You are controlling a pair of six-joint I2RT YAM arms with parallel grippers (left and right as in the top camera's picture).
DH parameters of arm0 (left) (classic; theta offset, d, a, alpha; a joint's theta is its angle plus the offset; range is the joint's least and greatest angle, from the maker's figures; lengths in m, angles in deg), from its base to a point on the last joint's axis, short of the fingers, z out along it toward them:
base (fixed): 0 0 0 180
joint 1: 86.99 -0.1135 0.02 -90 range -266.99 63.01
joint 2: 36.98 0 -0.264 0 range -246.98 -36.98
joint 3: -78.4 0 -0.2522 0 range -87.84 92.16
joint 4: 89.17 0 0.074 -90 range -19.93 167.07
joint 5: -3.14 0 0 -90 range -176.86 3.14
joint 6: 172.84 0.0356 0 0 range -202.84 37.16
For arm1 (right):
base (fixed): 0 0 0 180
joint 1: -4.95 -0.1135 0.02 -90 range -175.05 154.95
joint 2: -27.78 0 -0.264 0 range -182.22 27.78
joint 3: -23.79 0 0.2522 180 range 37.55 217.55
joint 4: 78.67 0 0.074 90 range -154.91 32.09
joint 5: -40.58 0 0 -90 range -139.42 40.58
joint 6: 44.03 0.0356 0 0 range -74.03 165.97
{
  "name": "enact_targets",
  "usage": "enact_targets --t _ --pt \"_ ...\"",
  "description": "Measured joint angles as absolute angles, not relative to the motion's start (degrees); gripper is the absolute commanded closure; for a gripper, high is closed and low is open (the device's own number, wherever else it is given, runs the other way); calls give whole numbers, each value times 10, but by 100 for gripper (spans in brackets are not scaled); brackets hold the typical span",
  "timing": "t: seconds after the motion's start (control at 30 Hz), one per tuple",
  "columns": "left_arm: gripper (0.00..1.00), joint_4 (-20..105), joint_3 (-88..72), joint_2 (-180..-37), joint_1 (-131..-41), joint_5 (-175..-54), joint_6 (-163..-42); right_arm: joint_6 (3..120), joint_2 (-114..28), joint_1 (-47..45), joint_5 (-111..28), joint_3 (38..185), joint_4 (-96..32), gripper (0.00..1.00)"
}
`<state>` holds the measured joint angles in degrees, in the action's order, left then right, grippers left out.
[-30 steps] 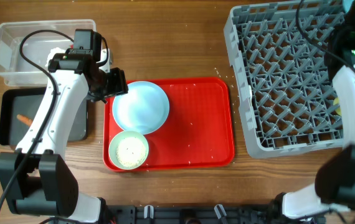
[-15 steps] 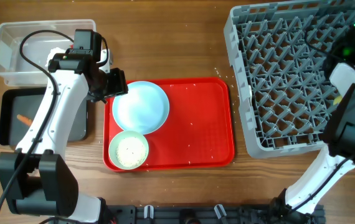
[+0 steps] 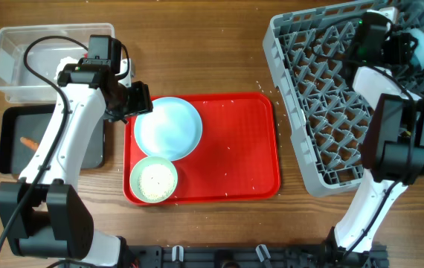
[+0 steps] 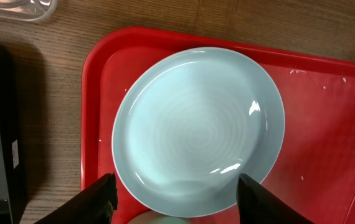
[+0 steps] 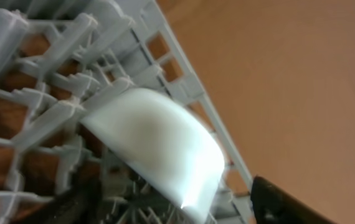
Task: Sort waste into correct bins and load items into the dishwasher rack
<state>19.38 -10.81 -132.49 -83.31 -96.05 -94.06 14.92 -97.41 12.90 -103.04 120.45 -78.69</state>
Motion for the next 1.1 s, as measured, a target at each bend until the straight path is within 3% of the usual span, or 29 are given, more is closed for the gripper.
enact_targets --t 0.1,0.37,0.6,0.83,1.1 --pt "38 194 -108 -1325 -833 -960 -941 192 -956 132 -1026 1203 -702 14" --pt "35 193 -108 -1324 -833 -960 -941 338 -713 127 -686 1203 -242 76" --pt "33 194 -108 -1324 -833 -961 -941 438 -664 127 -468 1185 15 86" --pt "33 194 -108 -1324 -833 -961 -941 453 -664 123 -404 1084 34 90" --pt "32 194 -108 -1324 -833 -961 -941 474 -664 32 -399 1039 35 89"
